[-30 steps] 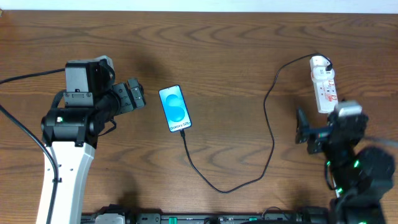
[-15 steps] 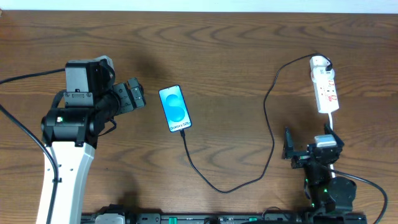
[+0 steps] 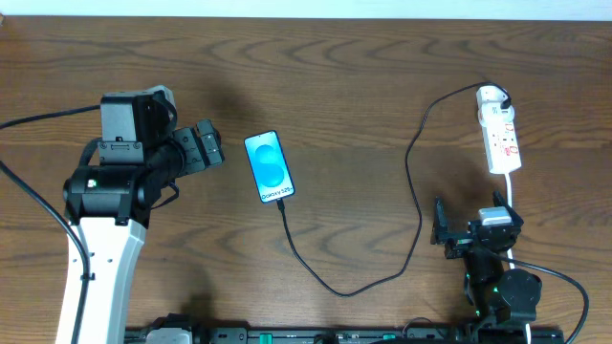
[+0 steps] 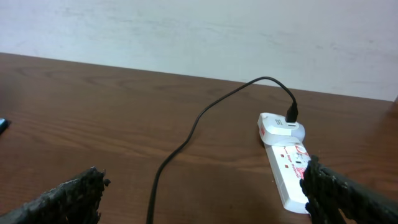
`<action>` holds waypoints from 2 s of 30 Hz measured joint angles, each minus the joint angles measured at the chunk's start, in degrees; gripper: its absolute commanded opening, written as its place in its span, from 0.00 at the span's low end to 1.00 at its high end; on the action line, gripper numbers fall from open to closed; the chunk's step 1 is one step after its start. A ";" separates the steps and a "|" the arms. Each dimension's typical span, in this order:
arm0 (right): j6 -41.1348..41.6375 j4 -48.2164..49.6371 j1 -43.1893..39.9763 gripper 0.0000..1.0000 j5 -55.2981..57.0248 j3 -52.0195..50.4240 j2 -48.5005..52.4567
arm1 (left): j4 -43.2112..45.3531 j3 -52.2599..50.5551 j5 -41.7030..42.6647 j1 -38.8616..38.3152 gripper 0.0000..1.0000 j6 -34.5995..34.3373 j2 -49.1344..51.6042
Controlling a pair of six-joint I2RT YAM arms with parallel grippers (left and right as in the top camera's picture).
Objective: Plug charger to phone and switch on socket
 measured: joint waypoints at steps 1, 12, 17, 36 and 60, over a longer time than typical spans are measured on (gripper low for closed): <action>0.00 0.00 0.00 0.99 0.00 0.00 0.00 | 0.00 0.00 0.00 0.00 0.99 0.00 0.00; 0.00 0.02 0.00 0.99 0.00 0.00 0.00 | 0.00 0.00 0.00 0.00 0.99 0.00 0.00; 0.00 0.02 0.00 0.99 0.00 0.00 0.00 | 0.00 0.00 0.00 0.00 0.99 0.00 0.00; 0.00 0.02 0.00 0.99 0.00 0.00 0.00 | 0.00 0.00 -0.68 -0.02 0.99 0.42 0.00; 0.00 0.07 0.00 0.99 0.00 -0.04 0.00 | 11.41 -13.57 -12.00 0.00 0.98 2.32 -22.40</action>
